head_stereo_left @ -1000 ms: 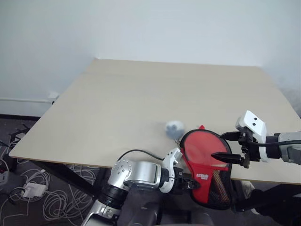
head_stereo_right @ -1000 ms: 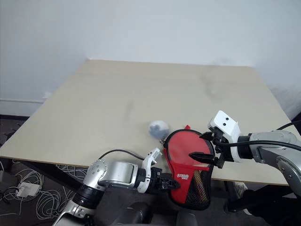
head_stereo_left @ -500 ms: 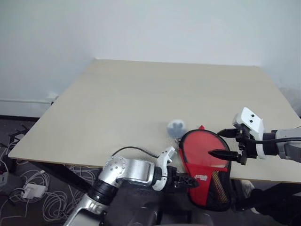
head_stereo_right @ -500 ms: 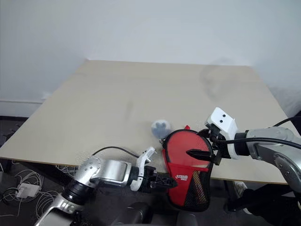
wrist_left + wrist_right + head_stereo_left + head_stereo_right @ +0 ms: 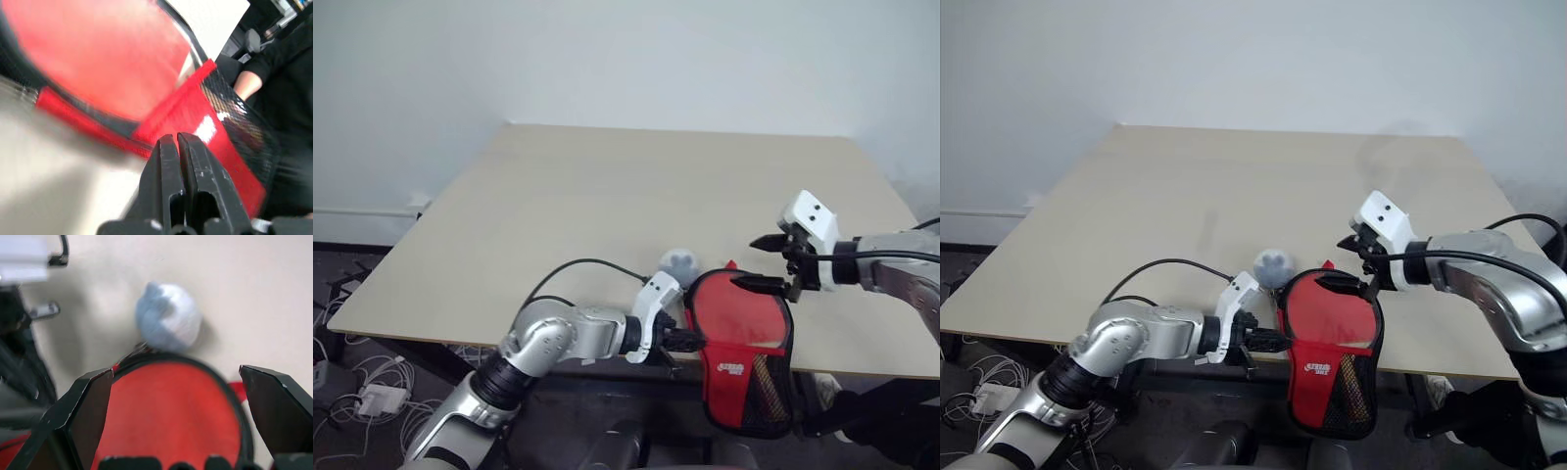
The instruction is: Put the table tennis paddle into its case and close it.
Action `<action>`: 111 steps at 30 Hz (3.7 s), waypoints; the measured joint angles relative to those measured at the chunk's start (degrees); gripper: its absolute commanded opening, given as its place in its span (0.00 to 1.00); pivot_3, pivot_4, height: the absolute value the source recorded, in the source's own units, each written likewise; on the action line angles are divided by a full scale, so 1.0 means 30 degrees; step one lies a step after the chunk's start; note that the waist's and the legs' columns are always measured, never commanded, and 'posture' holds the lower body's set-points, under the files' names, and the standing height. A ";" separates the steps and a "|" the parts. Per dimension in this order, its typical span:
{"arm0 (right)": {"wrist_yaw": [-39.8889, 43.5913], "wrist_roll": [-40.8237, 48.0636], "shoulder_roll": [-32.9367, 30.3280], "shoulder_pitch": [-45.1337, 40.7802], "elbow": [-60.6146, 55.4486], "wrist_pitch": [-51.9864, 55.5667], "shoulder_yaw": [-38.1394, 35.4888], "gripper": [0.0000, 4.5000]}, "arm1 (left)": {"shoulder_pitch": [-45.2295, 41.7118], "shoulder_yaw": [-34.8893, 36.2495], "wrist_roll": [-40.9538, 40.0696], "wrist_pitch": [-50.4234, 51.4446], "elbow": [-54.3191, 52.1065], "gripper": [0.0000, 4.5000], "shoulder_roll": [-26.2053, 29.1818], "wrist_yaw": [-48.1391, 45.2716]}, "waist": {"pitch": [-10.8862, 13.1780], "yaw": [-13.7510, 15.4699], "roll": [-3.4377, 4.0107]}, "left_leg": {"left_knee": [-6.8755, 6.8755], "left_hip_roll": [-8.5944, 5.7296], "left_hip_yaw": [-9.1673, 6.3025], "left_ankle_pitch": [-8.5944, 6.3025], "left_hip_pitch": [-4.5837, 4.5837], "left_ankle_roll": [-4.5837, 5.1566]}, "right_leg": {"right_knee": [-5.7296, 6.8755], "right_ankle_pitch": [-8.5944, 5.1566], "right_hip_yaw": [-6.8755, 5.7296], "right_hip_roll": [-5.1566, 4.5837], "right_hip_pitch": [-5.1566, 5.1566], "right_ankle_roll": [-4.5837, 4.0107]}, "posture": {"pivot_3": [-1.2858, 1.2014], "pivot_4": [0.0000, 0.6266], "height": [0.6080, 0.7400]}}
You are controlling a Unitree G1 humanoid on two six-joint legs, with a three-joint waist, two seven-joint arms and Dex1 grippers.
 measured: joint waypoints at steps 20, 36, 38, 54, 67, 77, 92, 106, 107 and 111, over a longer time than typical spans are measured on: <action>-0.0246 -0.5782 0.8410 -0.6512 1.2175 -0.3512 0.4053 1.00 | 0.0435 -0.2249 1.1628 -0.8425 0.5786 0.00 -0.4702 -0.8261 | -0.0018 -0.0800 0.0029 | 0.0015 0.0043 -0.0202 0.0066 0.0059 0.0026 | 0.0031 0.0089 -0.0020 0.0130 -0.0007 0.0078 | 0.52 0.00 0.68; 0.2347 -0.8120 0.9532 -0.7018 1.4009 -0.4865 0.5007 1.00 | 0.0846 -0.1193 1.3668 -0.9459 0.7800 0.00 -0.6468 -0.9735 | -0.0035 -0.0951 0.0056 | -0.0030 0.0041 -0.0232 0.0020 0.0310 -0.0044 | 0.0031 0.0080 -0.0028 0.0135 0.0211 0.0094 | 0.52 0.00 0.68; 0.2959 -0.8240 0.9276 -0.6700 1.3393 -0.4721 0.5320 1.00 | 0.0887 -0.1033 1.3726 -0.9472 0.7931 0.00 -0.6591 -0.9807 | -0.0036 -0.0959 0.0058 | -0.0029 0.0043 -0.0233 0.0019 0.0325 -0.0044 | 0.0031 0.0063 -0.0031 0.0133 0.0225 0.0122 | 0.52 0.00 0.68; 0.5962 -0.9579 0.8020 -0.6227 1.2340 -0.5679 0.6786 1.00 | 0.1040 -0.0627 1.4497 -0.9797 0.8550 0.00 -0.7070 -1.0142 | -0.0058 -0.0947 0.0081 | -0.0005 0.0040 -0.0284 0.0010 0.0367 -0.0056 | 0.0014 0.0021 -0.0096 0.0122 0.0313 0.0192 | 0.52 0.00 0.68; 0.6961 -1.0328 0.8537 -0.5673 1.2213 -0.5928 0.7664 1.00 | 0.1232 -0.0440 1.4548 -1.0139 0.8783 0.00 -0.7141 -1.0168 | -0.0099 -0.0956 0.0111 | -0.0009 0.0047 -0.0290 0.0002 0.0422 -0.0066 | 0.0017 0.0017 -0.0098 0.0124 0.0349 0.0195 | 0.52 0.00 0.68; 0.6745 -1.0578 0.9248 -0.5684 1.2984 -0.6196 0.7759 0.73 | 0.1302 -0.0391 1.4666 -1.0330 0.8905 0.00 -0.7160 -1.0169 | -0.0102 -0.0956 0.0115 | -0.0052 0.0047 -0.0280 0.0000 0.0522 -0.0067 | 0.0015 0.0014 -0.0077 0.0125 0.0424 0.0196 | 0.52 0.00 0.68; 0.4996 -1.1209 1.0283 -0.6088 1.5191 -0.6258 0.6235 0.04 | 0.1365 -0.0028 1.5175 -1.0924 0.9444 0.00 -0.7281 -1.0550 | -0.0107 -0.0970 0.0119 | -0.0076 0.0056 -0.0283 0.0000 0.0598 -0.0068 | 0.0020 0.0012 -0.0058 0.0141 0.0472 0.0194 | 0.52 0.00 0.68; 0.1961 -1.1068 1.2292 -0.6814 1.7929 -0.5217 0.3860 0.04 | 0.1089 0.0431 1.5936 -1.1930 1.0442 0.00 -0.7849 -1.0230 | -0.0126 -0.1060 0.0145 | -0.0080 0.0085 -0.0283 -0.0002 0.0622 -0.0072 | 0.0038 0.0015 -0.0060 0.0161 0.0470 0.0189 | 0.52 0.00 0.68; 0.1945 -1.1002 1.2310 -0.6848 1.7980 -0.5068 0.3769 0.04 | 0.1089 0.0431 1.5942 -1.1935 1.0441 0.00 -0.7850 -1.0229 | -0.0126 -0.1060 0.0146 | -0.0079 0.0085 -0.0283 -0.0002 0.0621 -0.0072 | 0.0039 0.0015 -0.0061 0.0161 0.0470 0.0189 | 0.52 0.00 0.68; 0.1798 -1.0601 1.2522 -0.7389 1.8536 -0.4050 0.2954 0.04 | 0.1090 0.0438 1.5954 -1.1956 1.0440 0.00 -0.7858 -1.0211 | -0.0125 -0.1066 0.0154 | -0.0080 0.0085 -0.0283 -0.0002 0.0615 -0.0072 | 0.0044 0.0015 -0.0058 0.0161 0.0457 0.0189 | 0.52 0.00 0.68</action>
